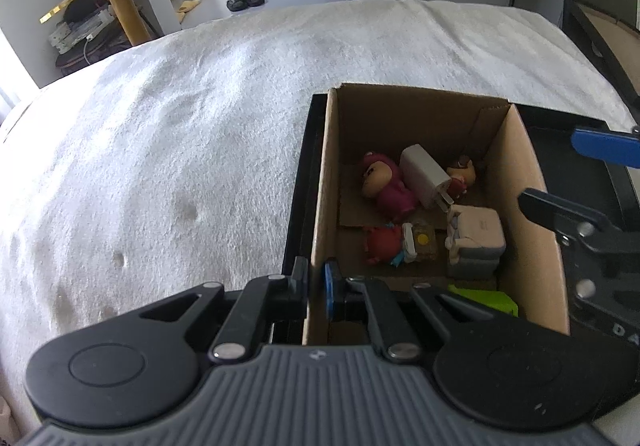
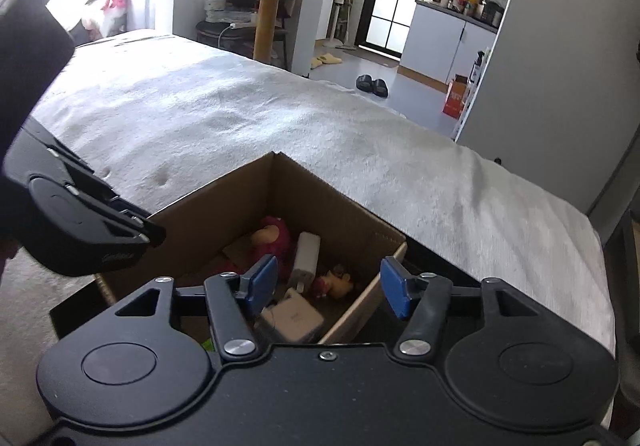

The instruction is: Organize rigid objects

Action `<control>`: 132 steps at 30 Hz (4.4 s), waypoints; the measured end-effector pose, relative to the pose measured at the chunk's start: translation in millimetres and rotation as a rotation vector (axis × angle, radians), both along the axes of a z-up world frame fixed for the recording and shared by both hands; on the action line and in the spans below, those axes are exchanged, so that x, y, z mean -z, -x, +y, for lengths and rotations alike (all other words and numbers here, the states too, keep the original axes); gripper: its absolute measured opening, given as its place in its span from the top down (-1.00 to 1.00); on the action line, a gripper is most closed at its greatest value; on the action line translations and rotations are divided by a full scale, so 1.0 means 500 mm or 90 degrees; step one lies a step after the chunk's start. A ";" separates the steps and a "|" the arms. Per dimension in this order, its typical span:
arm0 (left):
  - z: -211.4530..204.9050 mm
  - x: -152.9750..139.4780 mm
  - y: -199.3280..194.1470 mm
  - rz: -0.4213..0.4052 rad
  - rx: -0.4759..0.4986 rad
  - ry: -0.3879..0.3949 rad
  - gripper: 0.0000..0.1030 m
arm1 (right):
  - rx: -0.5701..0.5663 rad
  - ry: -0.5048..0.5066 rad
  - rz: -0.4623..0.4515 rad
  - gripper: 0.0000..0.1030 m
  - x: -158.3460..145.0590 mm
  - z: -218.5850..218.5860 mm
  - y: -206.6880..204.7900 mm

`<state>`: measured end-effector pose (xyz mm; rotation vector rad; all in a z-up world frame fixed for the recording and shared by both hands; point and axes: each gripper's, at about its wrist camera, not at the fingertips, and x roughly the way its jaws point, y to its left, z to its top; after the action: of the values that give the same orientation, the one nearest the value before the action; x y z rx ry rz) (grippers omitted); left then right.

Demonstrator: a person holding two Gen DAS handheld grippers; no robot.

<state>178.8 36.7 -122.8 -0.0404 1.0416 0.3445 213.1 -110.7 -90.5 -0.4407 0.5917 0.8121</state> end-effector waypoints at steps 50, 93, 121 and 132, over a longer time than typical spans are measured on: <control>-0.027 -0.243 0.172 -0.178 0.150 0.081 -0.03 | 0.261 -0.154 0.091 -0.84 -0.175 -0.280 0.085; -0.029 -0.312 0.374 -0.261 0.192 0.114 -0.69 | 0.311 -0.269 0.128 -1.00 -0.226 -0.337 0.269; -0.049 -0.288 0.373 -0.223 0.199 0.151 -0.71 | 0.237 -0.240 0.158 -1.00 -0.223 -0.274 0.313; -0.047 -0.285 0.371 -0.212 0.195 0.158 -0.71 | 0.230 -0.252 0.182 -1.00 -0.227 -0.267 0.317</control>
<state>-6.9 13.2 19.7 -0.1548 0.7403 -0.0714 54.4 -243.9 23.0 0.1474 0.7298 0.6254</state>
